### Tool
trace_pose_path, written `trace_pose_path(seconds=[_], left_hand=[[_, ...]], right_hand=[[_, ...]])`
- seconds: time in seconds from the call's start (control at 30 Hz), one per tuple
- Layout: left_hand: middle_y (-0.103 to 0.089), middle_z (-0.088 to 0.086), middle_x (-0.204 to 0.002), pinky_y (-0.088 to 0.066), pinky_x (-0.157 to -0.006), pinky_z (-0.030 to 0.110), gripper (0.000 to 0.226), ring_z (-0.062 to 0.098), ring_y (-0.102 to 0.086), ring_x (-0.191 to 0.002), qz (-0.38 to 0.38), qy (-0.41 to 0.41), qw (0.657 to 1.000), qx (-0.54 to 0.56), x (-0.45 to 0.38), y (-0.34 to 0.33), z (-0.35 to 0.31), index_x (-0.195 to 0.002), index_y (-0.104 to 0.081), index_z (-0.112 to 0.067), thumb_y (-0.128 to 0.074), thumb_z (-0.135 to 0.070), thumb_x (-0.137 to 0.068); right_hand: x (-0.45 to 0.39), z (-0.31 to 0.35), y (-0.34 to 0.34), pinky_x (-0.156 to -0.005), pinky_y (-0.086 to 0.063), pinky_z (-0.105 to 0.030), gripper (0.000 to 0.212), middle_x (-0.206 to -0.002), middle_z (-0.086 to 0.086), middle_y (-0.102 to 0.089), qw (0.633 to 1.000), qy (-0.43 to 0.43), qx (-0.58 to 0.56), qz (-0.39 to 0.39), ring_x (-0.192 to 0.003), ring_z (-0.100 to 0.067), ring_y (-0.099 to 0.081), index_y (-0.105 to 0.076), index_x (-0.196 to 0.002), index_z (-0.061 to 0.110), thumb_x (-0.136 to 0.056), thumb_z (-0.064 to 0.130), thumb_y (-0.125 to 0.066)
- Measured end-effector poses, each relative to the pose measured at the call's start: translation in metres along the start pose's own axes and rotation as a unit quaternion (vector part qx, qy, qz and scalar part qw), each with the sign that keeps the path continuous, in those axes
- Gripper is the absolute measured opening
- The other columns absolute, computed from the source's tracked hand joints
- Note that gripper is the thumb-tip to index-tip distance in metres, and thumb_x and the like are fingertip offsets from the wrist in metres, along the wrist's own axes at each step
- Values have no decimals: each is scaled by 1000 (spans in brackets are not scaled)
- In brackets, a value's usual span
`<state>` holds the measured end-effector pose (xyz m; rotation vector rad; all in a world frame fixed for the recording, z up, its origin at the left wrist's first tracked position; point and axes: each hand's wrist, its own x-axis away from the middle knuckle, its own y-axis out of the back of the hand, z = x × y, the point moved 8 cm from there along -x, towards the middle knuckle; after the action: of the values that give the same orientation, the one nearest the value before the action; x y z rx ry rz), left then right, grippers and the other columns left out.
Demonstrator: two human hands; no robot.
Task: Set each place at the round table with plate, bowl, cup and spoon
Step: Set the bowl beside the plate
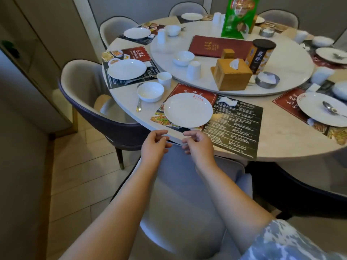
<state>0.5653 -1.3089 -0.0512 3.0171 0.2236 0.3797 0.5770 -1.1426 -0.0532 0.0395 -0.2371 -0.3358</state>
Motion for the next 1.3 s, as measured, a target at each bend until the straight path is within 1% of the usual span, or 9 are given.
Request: trace_pose_path(seconds=[0.17, 0.33, 0.47, 0.6, 0.73, 0.9, 1.03, 1.17, 1.3], left_hand=[[-69, 3, -96, -57, -76, 34, 19, 17, -69, -82, -19, 7, 1000, 20, 0, 38, 3, -105, -62, -21, -52, -8, -97], [-68, 7, -96, -57, -73, 33, 21, 15, -66, -74, -20, 3, 999, 37, -24, 85, -5, -111, -62, -13, -50, -4, -97], [-68, 4, -97, -57, -78, 33, 20, 13, -65, -78, 5, 2, 1000, 24, -58, 122, -14, -111, -62, -15, -50, -6, -97], [-67, 2, -95, -56, -76, 28, 19, 12, -65, -77, 48, -1, 999, 6, -93, 156, -22, -106, -61, -19, -50, -7, -98], [-68, 0, -96, -57, -73, 23, 20, 11, -65, -79, 81, -10, 997, -6, -126, 180, -28, -103, -61, -23, -49, -8, -98], [-68, 2, -99, -57, -78, 28, 19, 13, -66, -82, 120, 5, 993, -16, -172, 178, -27, -109, -61, -20, -50, -9, -98], [-67, 4, -100, -56, -79, 28, 21, 13, -65, -82, 158, 11, 987, -36, -208, 155, -30, -111, -62, -18, -48, -10, -99], [-67, 4, -103, -57, -79, 29, 22, 13, -66, -87, 168, -1, 982, -84, -248, 132, -41, -110, -64, -19, -48, -10, -98], [-64, 1, -113, -57, -85, 34, 23, 10, -64, -93, 177, -22, 975, -129, -283, 114, -50, -110, -65, -22, -50, -11, -97]], right_hand=[[7, 5, -27, -52, -49, -22, 22, -76, -3, -64, 1000, 3, 1, 6, -58, -14, -59, -65, -95, 12, -93, 0, -47], [8, 12, -69, -56, -51, -23, 23, -77, -4, -64, 1000, -1, -7, 1, -61, -14, -60, -64, -96, 13, -93, -1, -46], [1, 17, -111, -63, -55, -26, 27, -77, -3, -67, 999, 0, -7, -41, -67, -15, -64, -65, -90, 20, -93, 0, -47], [-4, 21, -153, -63, -56, -24, 26, -81, -6, -67, 996, -4, -30, -89, -68, -15, -64, -66, -92, 19, -93, 0, -47], [-9, 16, -184, -66, -56, -27, 30, -82, -5, -65, 989, -18, -65, -133, -71, -16, -62, -66, -84, 23, -93, 0, -48], [-26, 10, -193, -79, -56, -37, 28, -93, -9, -66, 981, -22, -62, -181, -74, -18, -64, -67, -84, 26, -93, 3, -52], [-56, 13, -189, -91, -54, -44, 29, -95, -4, -65, 972, -24, -44, -231, -95, -29, -65, -65, -84, 34, -89, 9, -53], [-92, 23, -193, -94, -51, -45, 30, -103, 1, -67, 969, -37, -31, -241, -101, -26, -65, -61, -85, 39, -85, 10, -55], [-121, 30, -194, -96, -51, -45, 34, -112, 1, -61, 967, -64, -25, -244, -107, -22, -61, -54, -113, 31, -84, 13, -58]])
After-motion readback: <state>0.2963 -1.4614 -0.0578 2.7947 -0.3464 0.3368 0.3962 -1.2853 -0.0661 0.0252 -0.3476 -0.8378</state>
